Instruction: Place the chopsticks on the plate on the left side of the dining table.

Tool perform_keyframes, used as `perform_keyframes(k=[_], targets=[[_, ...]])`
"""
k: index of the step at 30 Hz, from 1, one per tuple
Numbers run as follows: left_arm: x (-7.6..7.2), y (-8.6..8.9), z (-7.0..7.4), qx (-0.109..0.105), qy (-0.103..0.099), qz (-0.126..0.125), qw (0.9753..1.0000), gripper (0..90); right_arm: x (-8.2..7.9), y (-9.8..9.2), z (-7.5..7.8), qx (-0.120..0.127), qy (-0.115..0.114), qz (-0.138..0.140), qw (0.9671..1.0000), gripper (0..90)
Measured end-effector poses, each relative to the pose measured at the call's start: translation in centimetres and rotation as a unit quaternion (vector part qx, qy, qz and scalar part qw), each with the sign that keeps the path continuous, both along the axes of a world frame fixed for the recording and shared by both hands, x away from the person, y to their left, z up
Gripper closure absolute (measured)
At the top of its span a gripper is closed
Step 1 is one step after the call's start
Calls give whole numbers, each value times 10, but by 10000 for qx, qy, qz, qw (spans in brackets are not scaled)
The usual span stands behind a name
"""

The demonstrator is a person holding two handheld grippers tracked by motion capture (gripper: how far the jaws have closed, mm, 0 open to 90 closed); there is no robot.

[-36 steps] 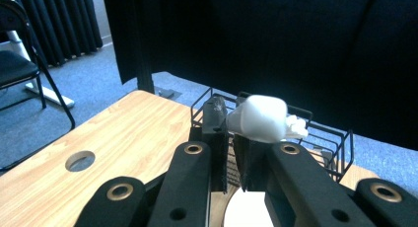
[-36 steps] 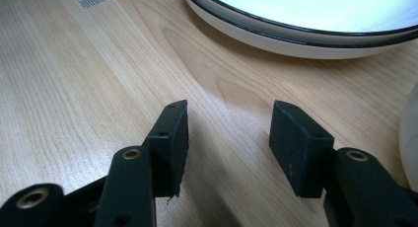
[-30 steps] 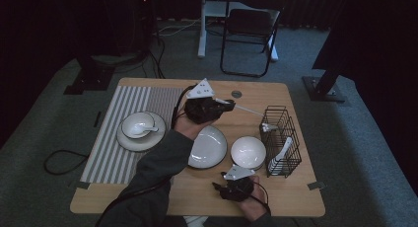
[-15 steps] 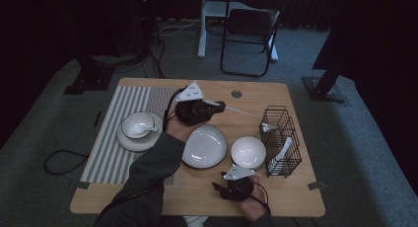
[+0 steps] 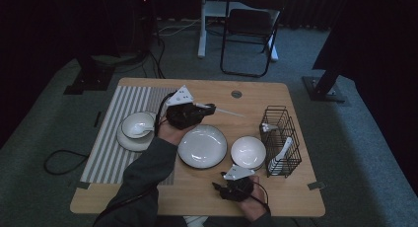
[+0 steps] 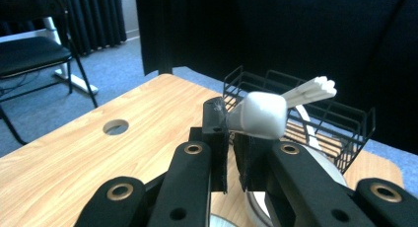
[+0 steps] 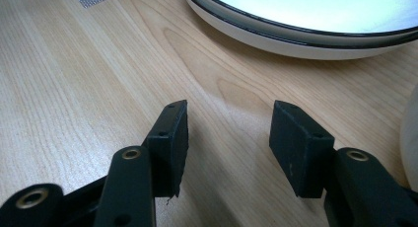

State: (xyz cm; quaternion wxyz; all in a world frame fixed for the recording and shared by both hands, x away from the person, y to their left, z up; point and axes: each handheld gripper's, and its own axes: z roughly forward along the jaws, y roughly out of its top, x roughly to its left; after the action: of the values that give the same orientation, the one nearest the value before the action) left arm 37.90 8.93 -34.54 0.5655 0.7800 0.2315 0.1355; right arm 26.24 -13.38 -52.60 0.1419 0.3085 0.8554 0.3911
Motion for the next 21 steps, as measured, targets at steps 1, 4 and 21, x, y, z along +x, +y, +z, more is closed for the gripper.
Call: perform_keyframes(k=[1,4,21], targets=[[-1,1,-1,3,-2,11,10000,849,0,0,0,0,-2,1,10000,487],[-3,5,-3,6,6,59,10000,849,0,0,0,0,-5,2,10000,487],[-17,26,-16,173,-3,302,9994,849,1,1,0,-5,-3,16,10000,486]])
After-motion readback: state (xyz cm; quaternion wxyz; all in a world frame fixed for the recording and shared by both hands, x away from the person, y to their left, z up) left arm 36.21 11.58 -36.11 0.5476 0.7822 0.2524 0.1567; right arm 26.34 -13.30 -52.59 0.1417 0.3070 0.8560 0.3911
